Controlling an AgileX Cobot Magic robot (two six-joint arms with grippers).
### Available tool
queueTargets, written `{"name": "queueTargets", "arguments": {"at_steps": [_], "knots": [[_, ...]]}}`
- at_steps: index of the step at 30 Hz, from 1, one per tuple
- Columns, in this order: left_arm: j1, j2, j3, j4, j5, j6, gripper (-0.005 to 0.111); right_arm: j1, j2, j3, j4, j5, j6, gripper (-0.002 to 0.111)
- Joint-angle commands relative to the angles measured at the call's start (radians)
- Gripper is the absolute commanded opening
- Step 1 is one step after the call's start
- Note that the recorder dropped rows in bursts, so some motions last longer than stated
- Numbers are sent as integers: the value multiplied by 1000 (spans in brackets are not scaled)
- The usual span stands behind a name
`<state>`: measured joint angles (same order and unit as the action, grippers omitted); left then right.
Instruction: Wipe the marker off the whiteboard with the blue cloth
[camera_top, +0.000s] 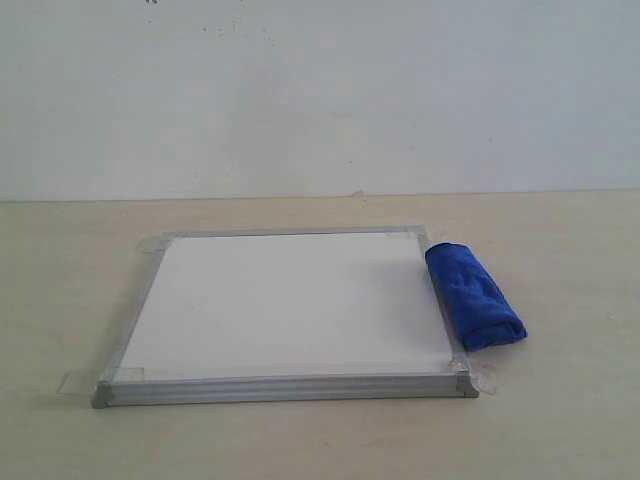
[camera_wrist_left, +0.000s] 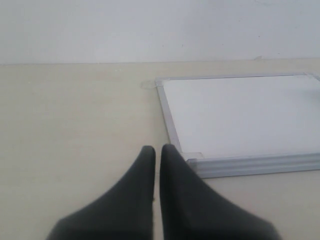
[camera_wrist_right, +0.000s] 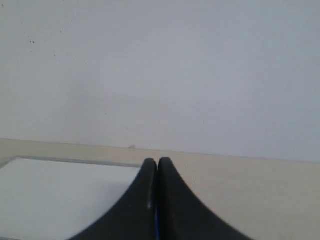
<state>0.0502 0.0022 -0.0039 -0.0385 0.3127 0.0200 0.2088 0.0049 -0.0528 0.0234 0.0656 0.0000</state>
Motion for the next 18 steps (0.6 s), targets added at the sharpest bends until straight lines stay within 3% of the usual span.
{"name": "queueTargets", "arguments": {"at_steps": [1, 18], "knots": [[-2, -2, 4, -2, -6, -5, 4, 0, -5, 53, -5, -53, 14, 0], [-2, -2, 4, -2, -6, -5, 4, 0, -5, 53, -3, 202, 33, 0]]}}
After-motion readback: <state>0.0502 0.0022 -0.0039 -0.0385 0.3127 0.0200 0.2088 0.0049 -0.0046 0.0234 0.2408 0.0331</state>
